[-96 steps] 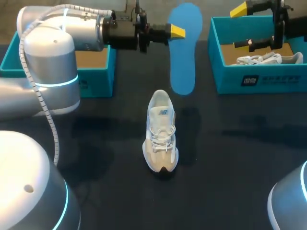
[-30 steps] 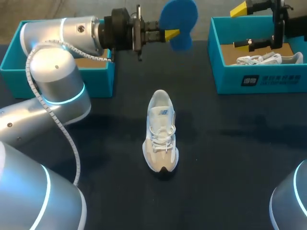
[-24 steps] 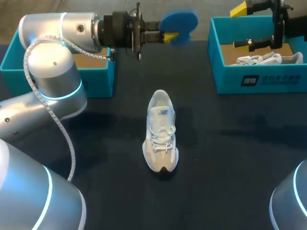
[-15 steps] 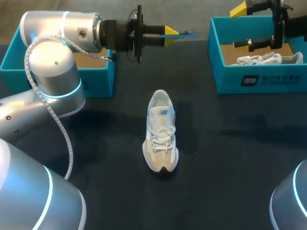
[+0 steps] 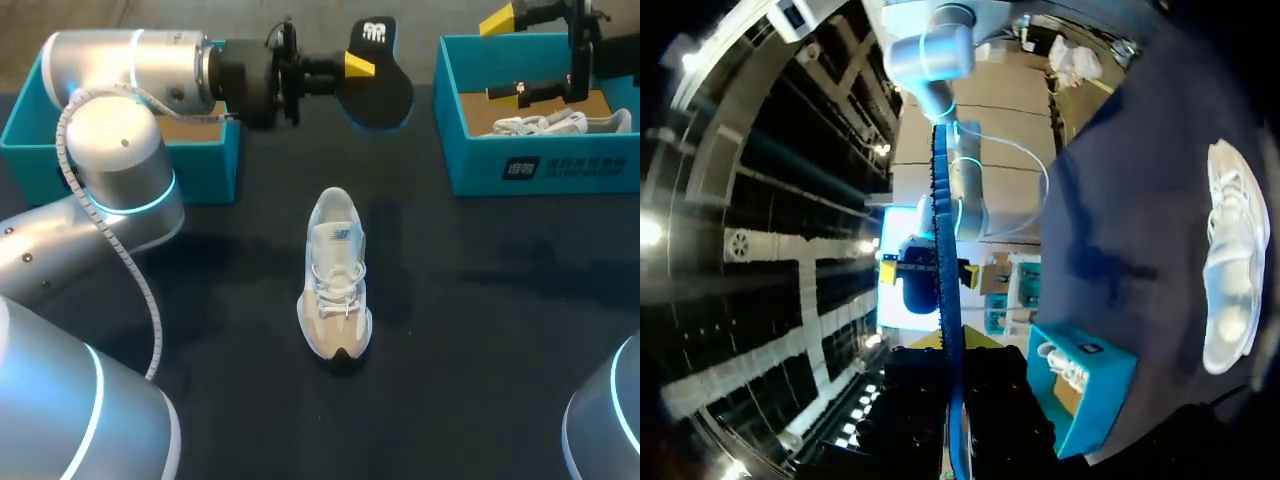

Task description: Take the shoe out of the shoebox, open the shoe tongue, remove and reinsert the insole, then place the shoe into the shoebox

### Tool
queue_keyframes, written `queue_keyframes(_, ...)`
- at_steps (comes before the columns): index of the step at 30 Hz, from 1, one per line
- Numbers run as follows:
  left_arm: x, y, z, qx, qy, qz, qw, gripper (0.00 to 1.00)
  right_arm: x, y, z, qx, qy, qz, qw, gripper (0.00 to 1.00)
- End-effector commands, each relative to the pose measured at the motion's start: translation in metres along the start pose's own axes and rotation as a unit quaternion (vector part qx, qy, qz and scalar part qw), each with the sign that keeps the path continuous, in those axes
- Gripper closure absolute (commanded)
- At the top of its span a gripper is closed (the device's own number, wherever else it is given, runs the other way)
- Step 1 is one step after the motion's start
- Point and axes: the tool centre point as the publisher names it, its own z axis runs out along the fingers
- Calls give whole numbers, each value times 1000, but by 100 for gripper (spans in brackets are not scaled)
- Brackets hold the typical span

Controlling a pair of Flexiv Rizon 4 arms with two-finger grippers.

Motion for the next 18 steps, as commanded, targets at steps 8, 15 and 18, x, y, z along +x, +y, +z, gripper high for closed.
queue_keyframes(8, 1, -2, 1, -25, -20, 150, 988, 100, 0, 0, 1, 0, -1, 0, 1000, 0)
queue_keyframes(15, -8, -1, 2, -28, -32, 136, 990, 100, 3, 2, 17, 15, -6, -9, 1000, 0)
queue_keyframes(18, -10, -1, 3, -30, -33, 140, 989, 100, 4, 2, 23, 18, -4, -16, 1000, 0)
